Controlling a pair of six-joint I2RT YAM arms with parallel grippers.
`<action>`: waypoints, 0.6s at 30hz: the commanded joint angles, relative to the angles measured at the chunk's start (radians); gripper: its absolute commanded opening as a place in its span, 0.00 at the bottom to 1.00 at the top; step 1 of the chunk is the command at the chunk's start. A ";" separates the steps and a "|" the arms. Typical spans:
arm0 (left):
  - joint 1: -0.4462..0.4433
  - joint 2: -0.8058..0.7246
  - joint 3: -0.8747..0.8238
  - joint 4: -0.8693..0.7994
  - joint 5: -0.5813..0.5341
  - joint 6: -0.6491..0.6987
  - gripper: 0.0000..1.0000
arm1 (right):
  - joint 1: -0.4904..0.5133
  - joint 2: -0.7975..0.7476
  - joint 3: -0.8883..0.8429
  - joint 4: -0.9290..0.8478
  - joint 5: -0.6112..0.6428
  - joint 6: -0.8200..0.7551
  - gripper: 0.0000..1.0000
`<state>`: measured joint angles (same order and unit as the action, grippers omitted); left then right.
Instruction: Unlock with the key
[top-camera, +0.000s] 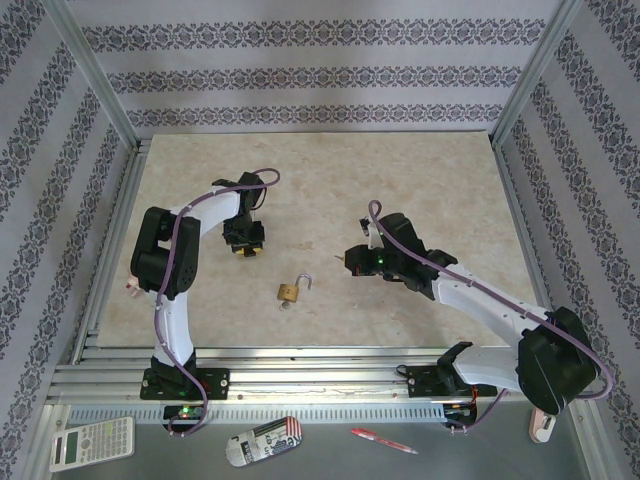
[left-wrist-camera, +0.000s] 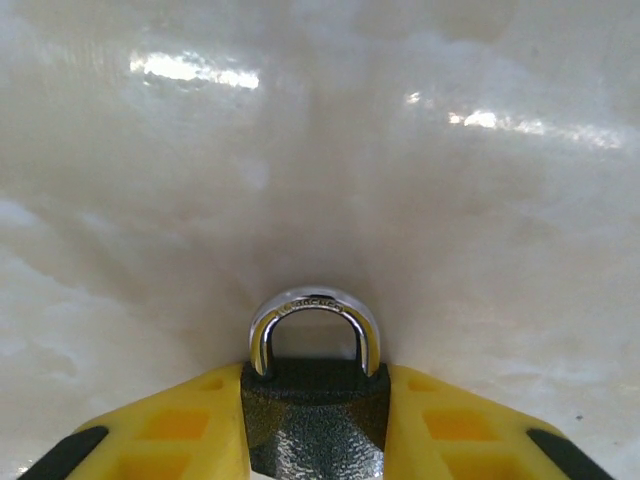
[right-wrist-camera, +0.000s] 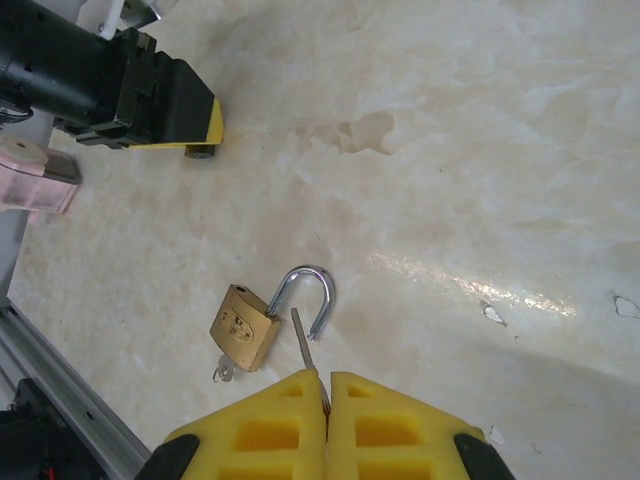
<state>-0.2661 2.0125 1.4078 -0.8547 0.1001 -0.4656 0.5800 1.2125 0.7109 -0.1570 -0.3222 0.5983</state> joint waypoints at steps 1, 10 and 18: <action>-0.006 0.057 -0.035 0.052 0.080 0.021 0.26 | 0.007 0.002 -0.002 0.059 -0.011 0.001 0.00; 0.011 -0.191 -0.205 0.276 0.315 -0.135 0.06 | 0.089 0.012 0.030 0.116 0.047 0.020 0.00; 0.019 -0.502 -0.510 1.029 0.607 -0.847 0.00 | 0.259 0.100 0.067 0.273 0.288 0.039 0.00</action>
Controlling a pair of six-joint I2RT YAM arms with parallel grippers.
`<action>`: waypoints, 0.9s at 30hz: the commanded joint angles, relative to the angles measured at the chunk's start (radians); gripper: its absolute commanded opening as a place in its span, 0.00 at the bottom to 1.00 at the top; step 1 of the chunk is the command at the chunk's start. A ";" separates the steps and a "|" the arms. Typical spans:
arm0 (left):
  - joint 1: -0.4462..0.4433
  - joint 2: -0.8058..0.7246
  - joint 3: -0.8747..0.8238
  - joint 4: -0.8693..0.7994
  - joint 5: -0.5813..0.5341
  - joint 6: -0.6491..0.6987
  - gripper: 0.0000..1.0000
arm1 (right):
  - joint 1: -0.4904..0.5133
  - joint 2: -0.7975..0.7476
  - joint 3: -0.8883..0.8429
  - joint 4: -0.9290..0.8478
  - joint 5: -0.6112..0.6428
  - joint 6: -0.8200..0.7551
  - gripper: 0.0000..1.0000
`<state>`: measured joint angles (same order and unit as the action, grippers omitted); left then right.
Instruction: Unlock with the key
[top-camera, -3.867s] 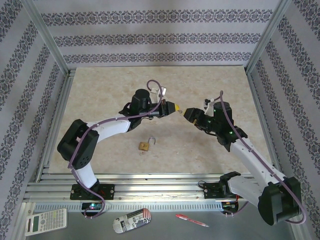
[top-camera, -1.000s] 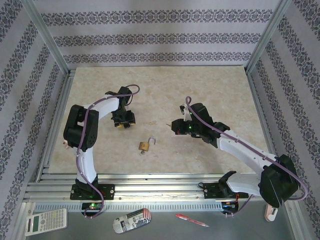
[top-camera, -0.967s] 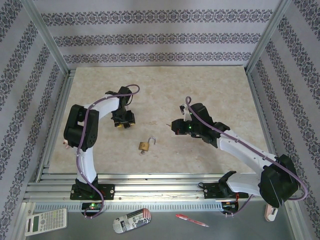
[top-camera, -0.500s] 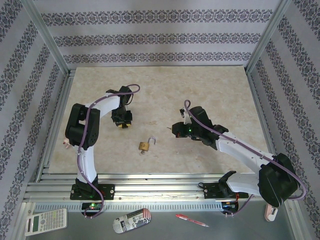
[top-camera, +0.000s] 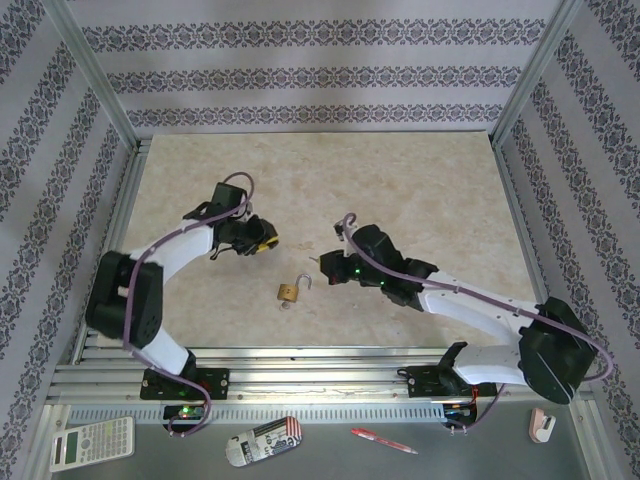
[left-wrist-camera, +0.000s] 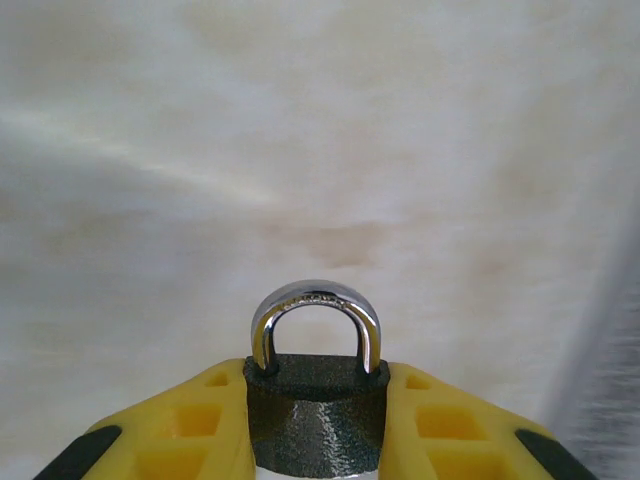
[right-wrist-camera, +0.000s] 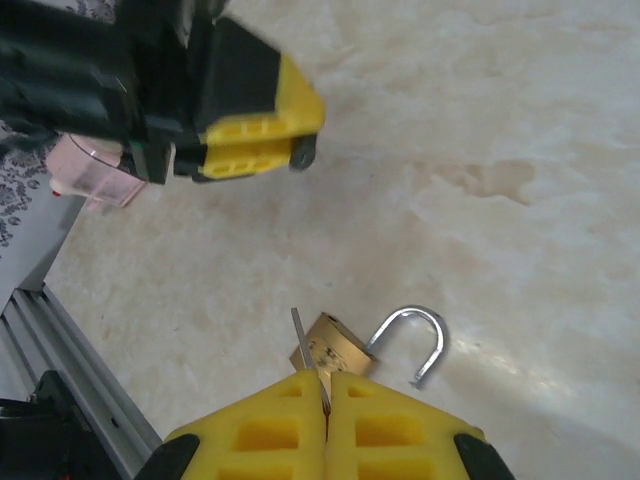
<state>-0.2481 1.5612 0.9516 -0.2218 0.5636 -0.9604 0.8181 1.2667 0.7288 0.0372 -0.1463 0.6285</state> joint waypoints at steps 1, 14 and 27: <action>0.002 -0.068 -0.079 0.456 0.147 -0.416 0.00 | 0.027 0.076 0.071 0.079 0.113 0.004 0.00; -0.013 -0.190 -0.255 0.618 0.128 -0.636 0.00 | 0.047 0.218 0.153 0.217 0.216 -0.019 0.00; -0.026 -0.200 -0.274 0.595 0.120 -0.616 0.00 | 0.047 0.261 0.182 0.266 0.182 -0.012 0.00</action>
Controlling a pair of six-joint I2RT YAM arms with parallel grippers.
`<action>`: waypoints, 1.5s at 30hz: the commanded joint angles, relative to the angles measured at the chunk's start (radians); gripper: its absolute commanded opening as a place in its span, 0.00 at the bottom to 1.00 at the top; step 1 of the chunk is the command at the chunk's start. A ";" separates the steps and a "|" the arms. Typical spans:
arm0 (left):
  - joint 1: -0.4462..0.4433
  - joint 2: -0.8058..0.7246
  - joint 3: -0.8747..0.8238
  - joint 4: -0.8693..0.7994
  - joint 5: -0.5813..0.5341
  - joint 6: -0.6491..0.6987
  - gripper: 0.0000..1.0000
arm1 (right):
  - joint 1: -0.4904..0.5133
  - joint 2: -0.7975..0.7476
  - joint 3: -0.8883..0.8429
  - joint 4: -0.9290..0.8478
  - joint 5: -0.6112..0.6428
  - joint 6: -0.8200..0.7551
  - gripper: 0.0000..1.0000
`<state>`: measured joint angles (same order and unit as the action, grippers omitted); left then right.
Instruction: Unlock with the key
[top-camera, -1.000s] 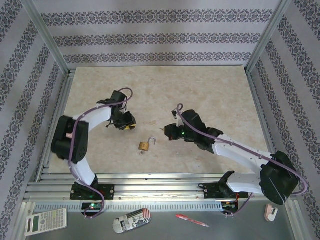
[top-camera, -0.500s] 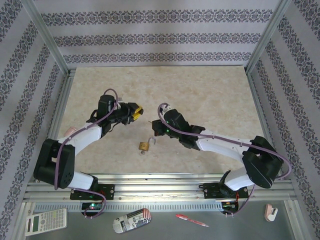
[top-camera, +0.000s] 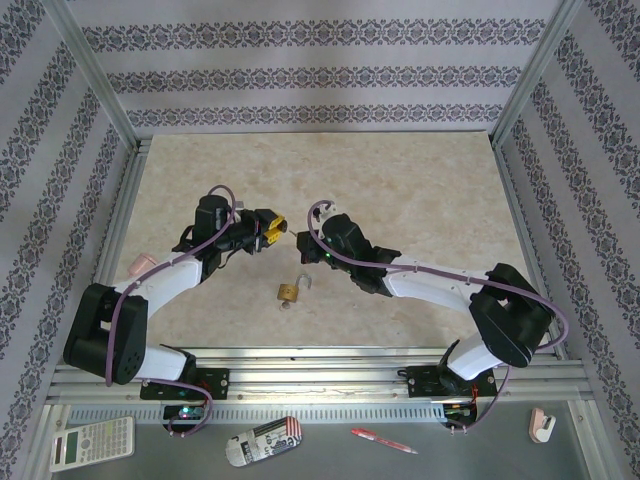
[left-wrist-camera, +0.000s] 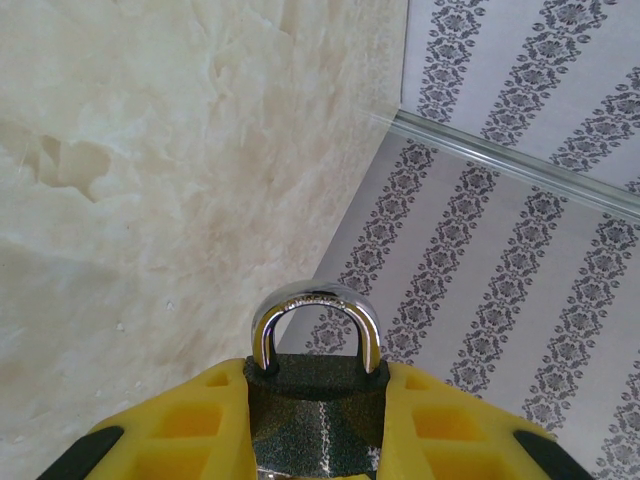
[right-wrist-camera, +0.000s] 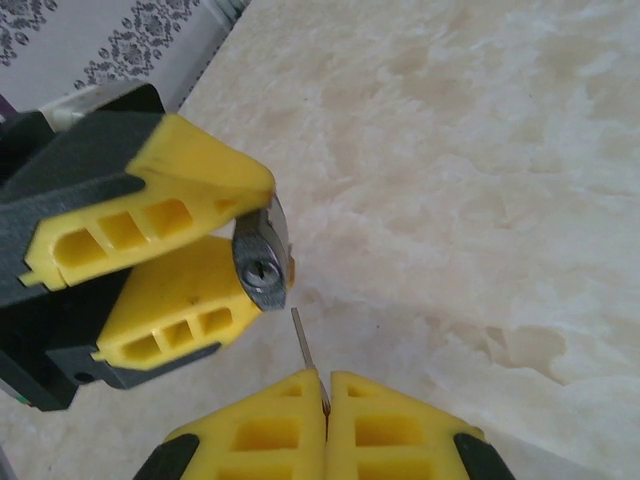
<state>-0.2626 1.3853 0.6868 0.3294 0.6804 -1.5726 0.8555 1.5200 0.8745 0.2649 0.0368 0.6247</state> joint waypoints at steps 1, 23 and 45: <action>-0.012 -0.026 -0.009 0.033 0.001 0.000 0.00 | 0.010 0.007 0.039 0.039 -0.005 -0.008 0.00; -0.021 -0.014 -0.003 0.048 0.000 0.014 0.00 | 0.007 0.034 0.057 0.002 -0.018 -0.010 0.00; -0.047 0.002 0.018 -0.029 -0.002 0.074 0.00 | 0.005 0.031 0.065 -0.018 0.008 -0.029 0.00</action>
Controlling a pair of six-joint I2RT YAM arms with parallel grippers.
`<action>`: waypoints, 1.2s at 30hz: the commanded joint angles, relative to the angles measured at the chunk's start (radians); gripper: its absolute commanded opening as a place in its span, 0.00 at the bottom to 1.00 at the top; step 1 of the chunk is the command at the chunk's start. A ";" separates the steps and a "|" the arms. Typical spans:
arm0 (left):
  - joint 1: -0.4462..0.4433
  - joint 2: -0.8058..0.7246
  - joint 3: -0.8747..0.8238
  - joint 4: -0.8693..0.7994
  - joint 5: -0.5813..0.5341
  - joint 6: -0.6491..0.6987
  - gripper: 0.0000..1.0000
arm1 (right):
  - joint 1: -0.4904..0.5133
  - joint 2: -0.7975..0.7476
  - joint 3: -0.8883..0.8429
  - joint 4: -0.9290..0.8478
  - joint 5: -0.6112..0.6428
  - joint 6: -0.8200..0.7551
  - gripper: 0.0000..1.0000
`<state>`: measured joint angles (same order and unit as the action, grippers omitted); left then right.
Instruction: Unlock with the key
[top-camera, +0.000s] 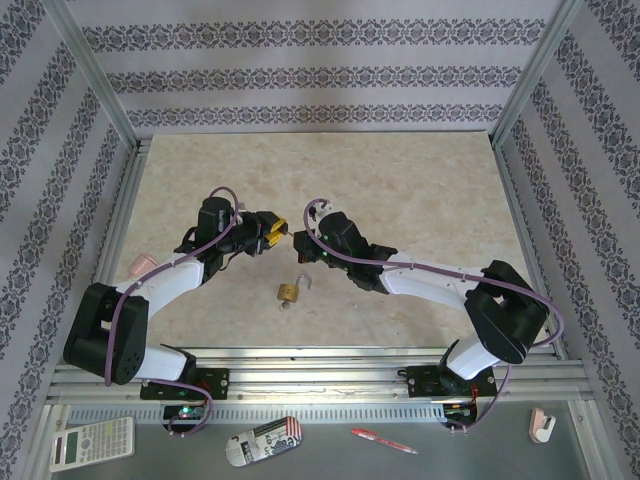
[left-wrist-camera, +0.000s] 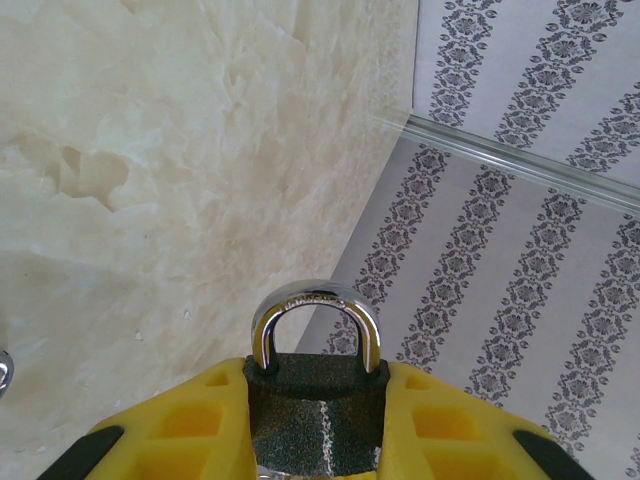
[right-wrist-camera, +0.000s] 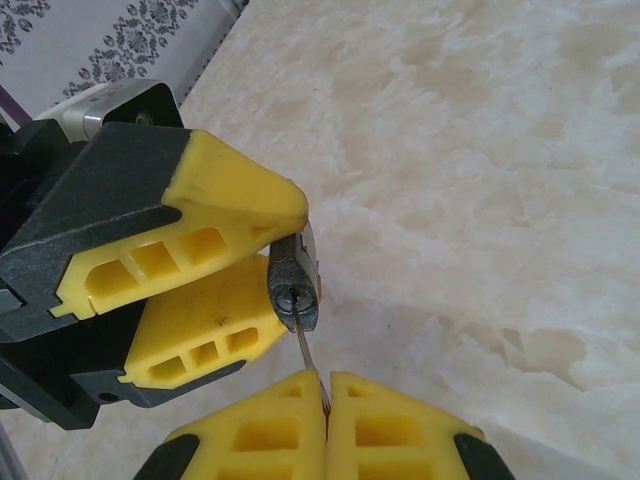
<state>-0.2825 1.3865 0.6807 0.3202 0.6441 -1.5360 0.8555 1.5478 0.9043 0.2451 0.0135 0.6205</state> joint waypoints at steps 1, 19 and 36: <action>-0.026 0.000 0.025 -0.026 0.035 0.042 0.00 | 0.005 0.003 0.036 0.002 0.031 -0.026 0.00; -0.033 0.006 0.038 -0.053 0.031 0.066 0.00 | 0.008 0.023 0.039 0.012 0.018 -0.024 0.00; -0.076 0.038 0.101 -0.093 0.077 0.064 0.00 | 0.061 0.074 0.087 0.022 0.063 -0.133 0.00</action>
<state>-0.3023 1.4220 0.7158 0.2371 0.5983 -1.4921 0.8803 1.5982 0.9401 0.2115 0.0723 0.5579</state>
